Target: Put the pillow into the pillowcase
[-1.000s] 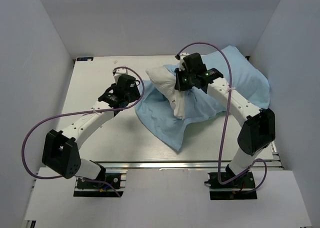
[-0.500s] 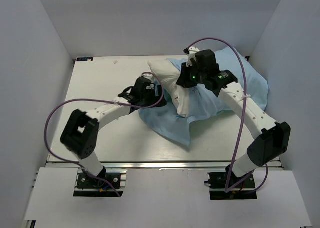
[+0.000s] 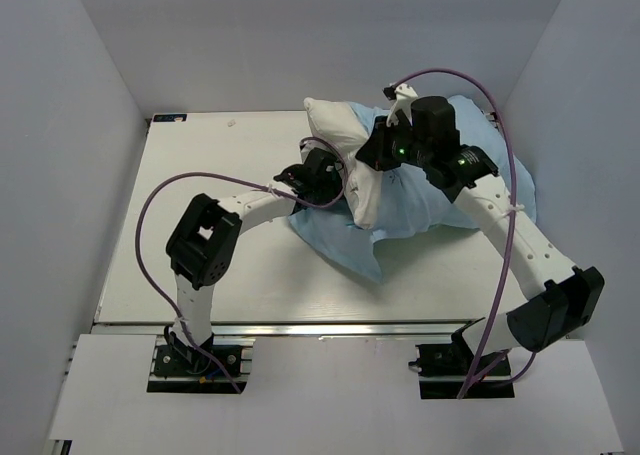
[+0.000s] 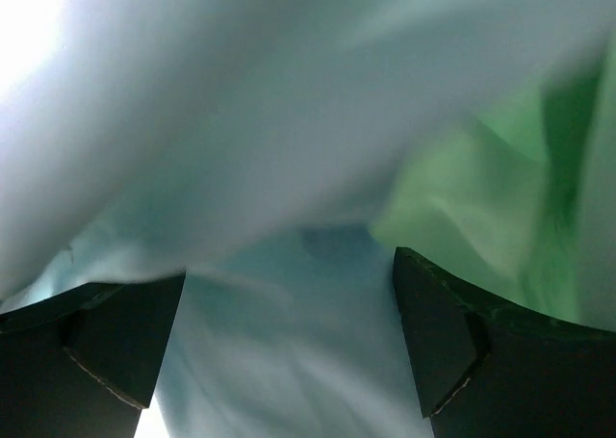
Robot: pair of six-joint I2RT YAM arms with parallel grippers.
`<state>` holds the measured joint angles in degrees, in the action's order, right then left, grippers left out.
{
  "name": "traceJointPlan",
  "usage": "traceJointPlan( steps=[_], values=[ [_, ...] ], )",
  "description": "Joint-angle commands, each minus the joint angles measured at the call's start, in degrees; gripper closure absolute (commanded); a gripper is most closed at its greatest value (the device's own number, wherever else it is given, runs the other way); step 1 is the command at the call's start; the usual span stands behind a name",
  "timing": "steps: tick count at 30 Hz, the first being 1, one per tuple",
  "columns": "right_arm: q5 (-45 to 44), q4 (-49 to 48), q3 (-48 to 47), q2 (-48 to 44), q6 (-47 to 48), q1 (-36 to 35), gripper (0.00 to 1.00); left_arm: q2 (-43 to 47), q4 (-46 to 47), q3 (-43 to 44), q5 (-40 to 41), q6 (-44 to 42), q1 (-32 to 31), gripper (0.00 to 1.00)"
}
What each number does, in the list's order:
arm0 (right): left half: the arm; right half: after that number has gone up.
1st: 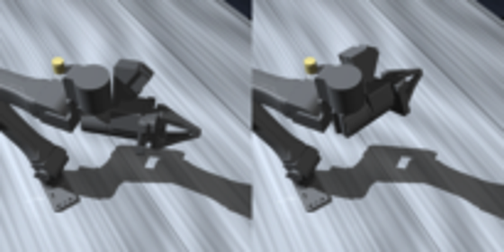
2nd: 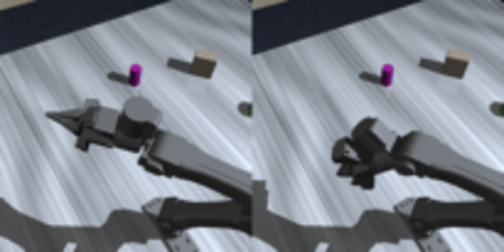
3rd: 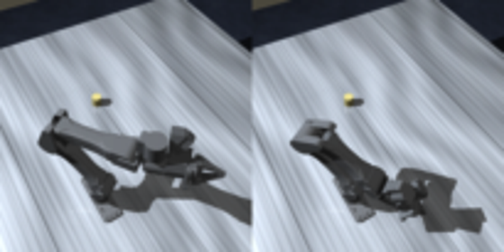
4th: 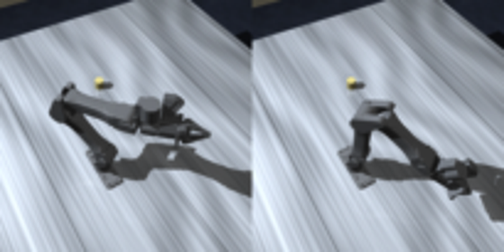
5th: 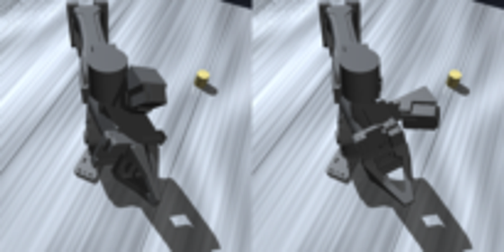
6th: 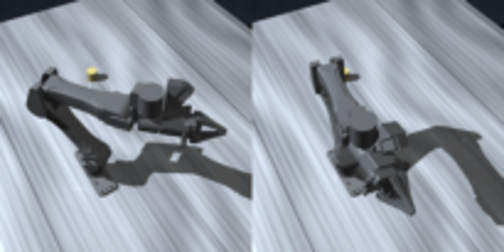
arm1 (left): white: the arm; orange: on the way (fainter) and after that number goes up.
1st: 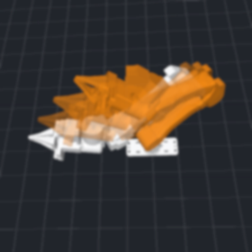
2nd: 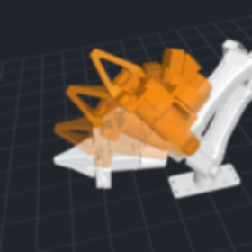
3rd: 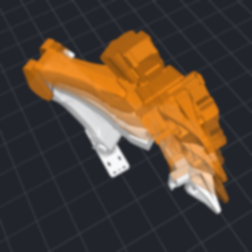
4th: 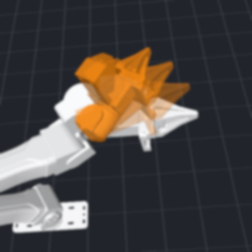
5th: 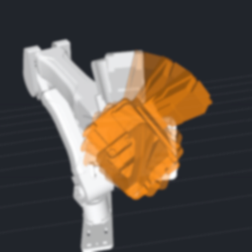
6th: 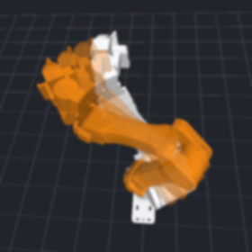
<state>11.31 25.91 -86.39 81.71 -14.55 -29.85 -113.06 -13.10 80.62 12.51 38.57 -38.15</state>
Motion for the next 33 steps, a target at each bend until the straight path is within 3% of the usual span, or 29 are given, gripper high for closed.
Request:
traceJointPlan(
  steps=[1, 3, 6, 9, 10, 12, 13, 14, 17, 23, 33],
  values=[
    [11.97, -10.0, -0.45, -5.77, -4.35, -1.18, 1.0, -1.47, 3.32, -0.44, 5.78, 3.27, -0.61, 0.02],
    [14.16, -10.09, -0.18, -5.95, -5.14, -1.18, 1.0, -0.59, 11.99, -2.91, 4.63, 2.13, -0.78, 0.02],
    [14.7, -9.3, -0.36, -6.04, -5.23, -1.18, 1.0, -0.85, 17.83, -4.42, 3.75, 1.08, -1.22, 0.03],
    [12.0, -7.73, -0.53, -5.69, -4.88, -1.18, 1.0, -1.9, 15.22, -1.7, 3.48, 0.37, -1.22, 0.3],
    [10.68, -5.72, -0.71, -4.99, -4.44, -1.09, 1.0, -1.73, 13.91, -1.08, 3.74, 0.19, -1.22, 0.54],
    [5.93, -3.07, -1.23, -3.06, -2.52, -1.18, 1.0, 0.71, 11.0, -1.42, 4.97, -0.42, -1.22, 0.75],
    [4.35, -0.54, -1.24, -2.27, -1.64, -1.18, 1.0, 2.21, 10.56, -2.39, 5.5, -0.77, -1.14, 0.93],
    [2.42, 0.27, -1.15, -1.56, -1.1, -1.18, 1.0, 3.88, 10.21, -4.92, 6.2, -1.03, -1.05, 1.0],
    [-5.66, 2.46, -0.01, 1.51, 1.01, -1.18, 1.0, 11.69, 8.89, -10.54, 7.79, -2.35, -0.26, 1.0],
    [-16.65, 3.09, 2.1, 6.79, 2.24, -1.18, 1.0, 25.77, 1.35, -17.42, -2.48, -5.16, 7.64, 1.0],
    [-20.97, 1.95, 5.53, 13.65, 2.77, -1.27, 1.0, 34.48, -11.85, -16.29, -1.61, -6.93, 13.27, 1.0]
  ],
)
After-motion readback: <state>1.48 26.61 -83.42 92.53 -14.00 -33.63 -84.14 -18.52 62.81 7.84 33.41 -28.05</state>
